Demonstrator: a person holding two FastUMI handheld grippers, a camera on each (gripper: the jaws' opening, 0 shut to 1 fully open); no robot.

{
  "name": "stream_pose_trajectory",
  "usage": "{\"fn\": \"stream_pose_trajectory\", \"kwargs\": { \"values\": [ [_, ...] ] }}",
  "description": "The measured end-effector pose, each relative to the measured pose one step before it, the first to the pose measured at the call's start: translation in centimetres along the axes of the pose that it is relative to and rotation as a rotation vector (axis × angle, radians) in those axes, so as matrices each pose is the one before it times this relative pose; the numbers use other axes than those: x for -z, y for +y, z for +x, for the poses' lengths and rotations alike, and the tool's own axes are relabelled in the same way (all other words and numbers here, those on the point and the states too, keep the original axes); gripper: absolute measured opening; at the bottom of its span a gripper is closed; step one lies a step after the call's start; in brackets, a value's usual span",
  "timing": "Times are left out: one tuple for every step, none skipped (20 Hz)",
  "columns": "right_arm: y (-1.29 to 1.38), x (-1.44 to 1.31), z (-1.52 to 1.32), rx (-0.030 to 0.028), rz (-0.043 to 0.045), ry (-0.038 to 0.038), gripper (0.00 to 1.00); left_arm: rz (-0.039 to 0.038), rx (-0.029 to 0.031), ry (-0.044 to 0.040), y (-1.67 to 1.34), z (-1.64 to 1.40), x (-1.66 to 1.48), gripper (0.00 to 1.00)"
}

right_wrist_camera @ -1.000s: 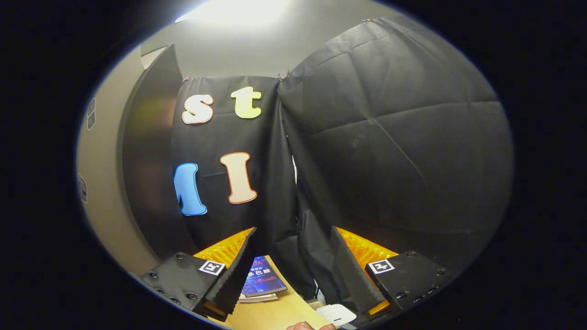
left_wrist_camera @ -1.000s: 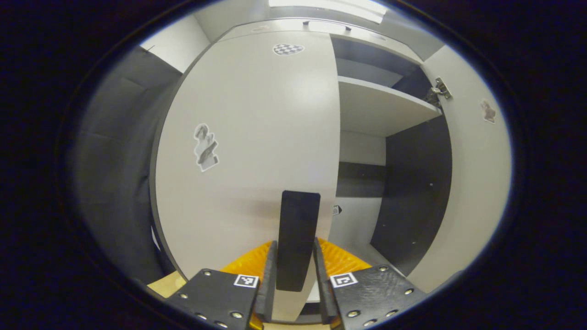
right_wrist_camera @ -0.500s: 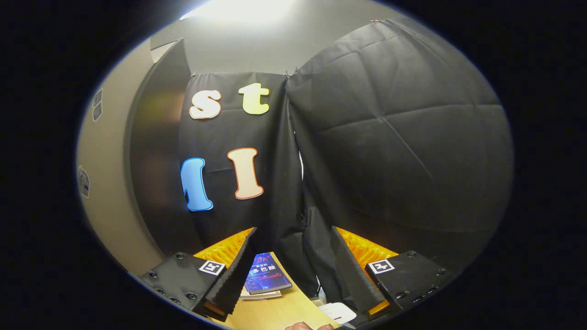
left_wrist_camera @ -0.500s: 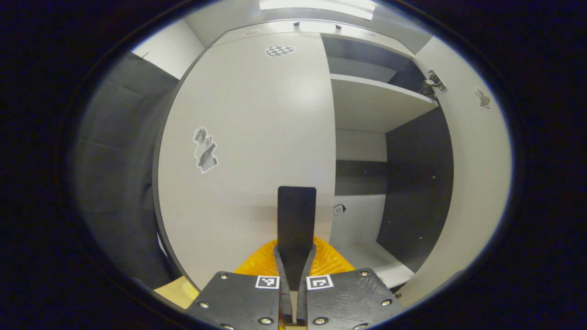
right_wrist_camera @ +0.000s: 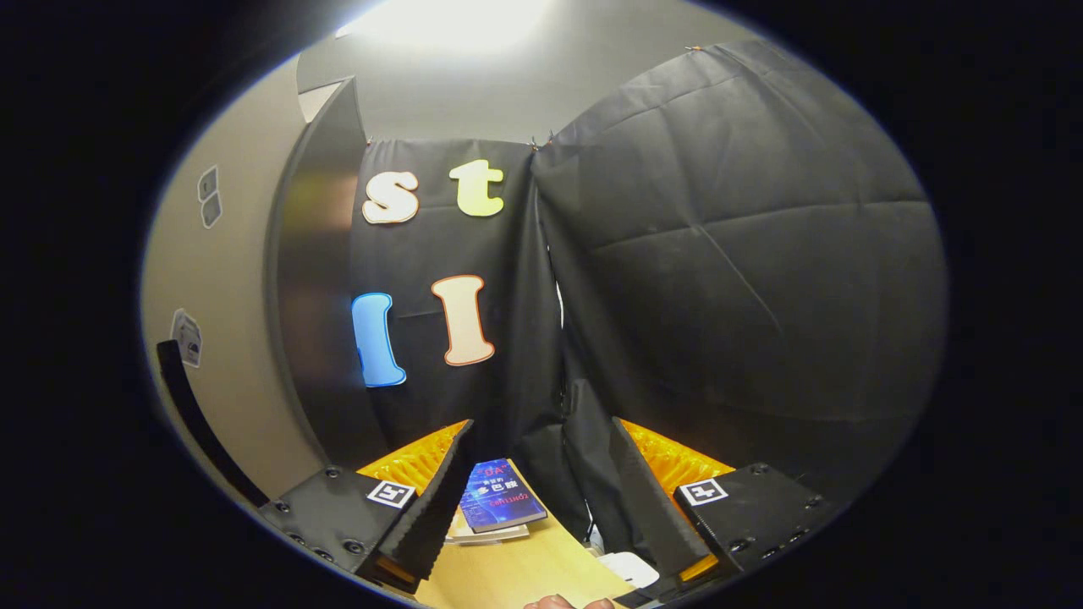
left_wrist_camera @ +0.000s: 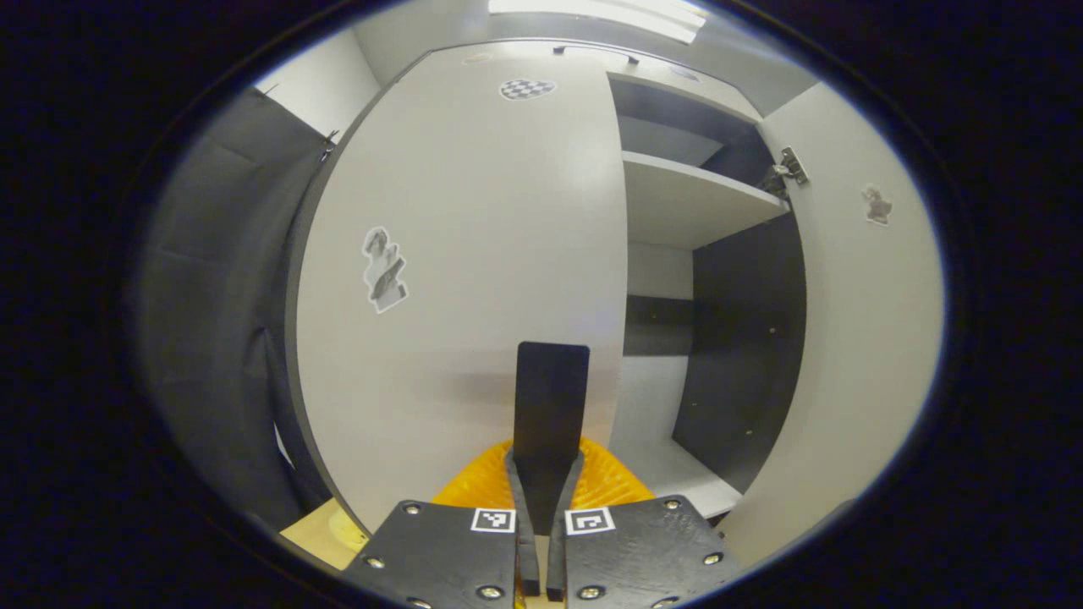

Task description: Open the right door of the double-door shoe cabinet with the right hand, and open the left door with the left hand.

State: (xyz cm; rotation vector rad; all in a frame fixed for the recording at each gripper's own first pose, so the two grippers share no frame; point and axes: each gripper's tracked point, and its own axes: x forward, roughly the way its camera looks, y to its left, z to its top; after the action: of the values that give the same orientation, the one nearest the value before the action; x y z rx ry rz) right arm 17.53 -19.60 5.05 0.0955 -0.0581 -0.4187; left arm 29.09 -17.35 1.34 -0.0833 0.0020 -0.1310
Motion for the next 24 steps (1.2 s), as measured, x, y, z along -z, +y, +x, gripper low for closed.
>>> {"fn": "stream_pose_trajectory", "kwargs": {
  "values": [
    [0.248,-0.222,-0.686,0.00187,0.00884,-0.00367,0.93,-0.00346,0.01127,0.0013,-0.069,-0.13,-0.09,0.07],
    [0.112,-0.087,-0.702,0.00397,0.0085,-0.00391,0.97,0.00069,0.00998,0.00095,0.083,-0.152,0.041,0.06],
    [0.307,-0.092,-0.694,0.00332,0.00786,-0.00251,0.93,0.0019,0.00849,0.00076,0.057,-0.092,-0.016,0.06],
    [0.282,0.07,-0.654,0.00342,0.00613,0.00068,0.97,0.00051,0.00479,0.00069,0.101,-0.105,0.058,0.07],
    [0.419,-0.021,-0.673,0.00481,0.00448,0.0021,0.92,0.00012,0.00436,0.00071,0.098,-0.193,0.026,0.07],
    [0.235,0.121,-0.893,0.00375,0.00389,-0.00066,0.92,0.00335,0.00701,-0.003,0.143,-0.161,0.202,0.06],
    [0.344,-0.006,-0.927,0.00385,0.00549,-0.00222,0.92,0.00186,0.0091,-0.00374,0.014,-0.039,-0.053,0.07],
    [0.421,0.164,-0.905,0.00226,0.00765,-0.00036,0.92,-0.00121,0.01098,-0.00233,-0.008,-0.098,-0.077,0.06],
    [0.598,0.217,-0.945,-0.00559,0.00782,0.00031,0.92,-0.00245,0.01362,0.00069,0.019,-0.213,-0.068,0.06],
    [0.537,0.355,-0.908,-0.00393,0.00346,-0.00106,0.92,-0.00232,0.01562,-0.00351,-0.006,-0.311,0.028,0.07],
    [0.374,0.268,-0.929,0.00052,-0.00427,-0.00527,0.92,-0.00315,0.01452,-0.00887,-0.012,-0.3,-0.088,0.07],
    [0.296,0.372,-0.813,0.00289,-0.00854,-0.0066,0.92,-0.00616,0.01052,-0.00948,0.05,-0.065,-0.055,0.07],
    [0.429,0.36,-0.705,0.0018,-0.00848,0.0006,0.93,-0.00592,0.00785,-0.00566,0.008,-0.145,-0.1,0.07],
    [0.479,0.681,-0.632,-0.00065,-0.00465,0.00785,0.92,-0.00247,0.00799,-0.00141,-0.014,-0.17,-0.037,0.07],
    [0.532,0.716,-0.661,0.00185,-0.00644,0.01291,1.0,0.00157,0.00945,0.00126,0.007,-0.116,-0.001,0.07],
    [0.515,0.751,-0.628,-0.00238,-0.01193,0.00987,0.96,0.00308,0.01076,-0.00017,0.075,-0.089,-0.019,0.07],
    [0.605,0.443,-0.644,-0.00235,-0.01353,0.007,0.93,-0.00097,0.01024,-0.00041,0.052,-0.098,-0.029,0.07],
    [0.628,0.415,-0.642,-0.00679,-0.01076,0.00286,0.92,-0.00489,0.00743,-0.00059,0.023,-0.095,-0.025,0.07],
    [0.721,0.131,-0.561,-0.01269,-0.00528,0.00117,0.98,-0.00435,0.00439,0.00079,0.022,-0.097,-0.022,0.07],
    [0.718,0.164,-0.497,-0.01692,-0.00003,0.00123,0.98,-0.00079,0.00257,-0.0002,0.153,-0.02,-0.076,0.07],
    [0.758,-0.093,-0.442,-0.01698,0.00146,-0.00307,0.93,0.00261,0.00138,-0.00101,0.07,-0.157,-0.023,0.07],
    [0.467,-0.084,-0.137,-0.01274,-0.00011,-0.00499,0.98,0.00218,-0.00018,-0.00186,0.162,-0.025,0.007,0.07],
    [0.427,-0.214,-0.197,-0.01135,-0.00088,-0.00526,0.98,0.00119,-0.00219,0.00008,0.131,-0.092,-0.02,0.06],
    [0.365,-0.117,-0.233,-0.01133,0.0003,-0.00411,0.98,0.00166,-0.00531,0.00169,0.14,-0.118,0.051,0.05]
  ]
}}
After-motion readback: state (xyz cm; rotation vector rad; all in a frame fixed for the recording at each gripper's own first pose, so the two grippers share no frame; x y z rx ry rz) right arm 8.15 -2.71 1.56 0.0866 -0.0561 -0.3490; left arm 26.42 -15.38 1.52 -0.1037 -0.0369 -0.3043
